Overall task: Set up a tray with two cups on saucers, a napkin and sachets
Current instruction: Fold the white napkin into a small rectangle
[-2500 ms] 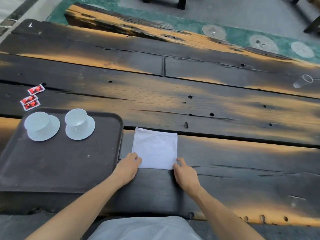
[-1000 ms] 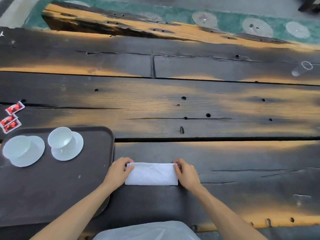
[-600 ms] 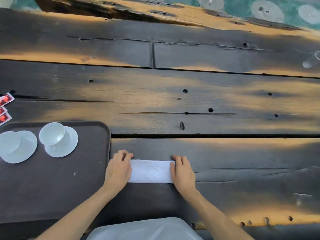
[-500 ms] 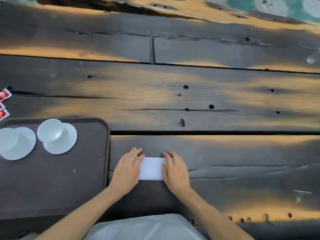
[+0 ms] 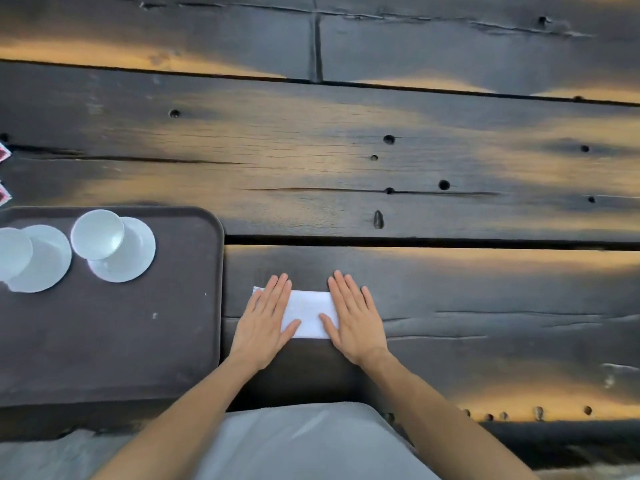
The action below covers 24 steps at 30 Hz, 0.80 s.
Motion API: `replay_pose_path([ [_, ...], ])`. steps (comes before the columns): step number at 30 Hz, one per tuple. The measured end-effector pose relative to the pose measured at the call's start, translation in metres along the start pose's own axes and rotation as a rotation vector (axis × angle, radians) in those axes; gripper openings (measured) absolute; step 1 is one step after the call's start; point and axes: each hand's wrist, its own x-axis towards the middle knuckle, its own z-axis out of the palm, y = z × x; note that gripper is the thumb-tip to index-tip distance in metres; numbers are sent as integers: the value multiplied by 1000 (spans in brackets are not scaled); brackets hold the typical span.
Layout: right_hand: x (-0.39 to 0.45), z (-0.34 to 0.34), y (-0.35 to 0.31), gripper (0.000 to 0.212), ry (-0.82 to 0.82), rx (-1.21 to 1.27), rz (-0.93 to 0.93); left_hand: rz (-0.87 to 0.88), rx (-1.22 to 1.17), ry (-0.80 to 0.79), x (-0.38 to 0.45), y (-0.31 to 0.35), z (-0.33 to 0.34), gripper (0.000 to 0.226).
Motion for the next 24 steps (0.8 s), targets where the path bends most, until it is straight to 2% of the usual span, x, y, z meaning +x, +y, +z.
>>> replay_pose_path([
  [3,-7,-1,15,66,-8,-19,67,-17,-22,2,0,0,0,76],
  [9,-7,-10,11,68,-60,-7,64,-31,-66,1,1,2,-8,79],
  [13,-3,-32,6,60,-57,82,77,9,-21,17,4,-10,-31,70],
  [16,7,-50,-1,45,-96,92,118,-69,1,-63,14,-16,-50,62],
  [19,22,-64,-4,47,-229,227,192,-156,-17,-203,30,-12,-65,48],
  [22,30,-70,0,43,-302,247,224,-176,-39,-339,38,-10,-74,42],
  [24,28,-71,4,38,-334,243,233,-155,-118,-362,36,-13,-79,40],
])
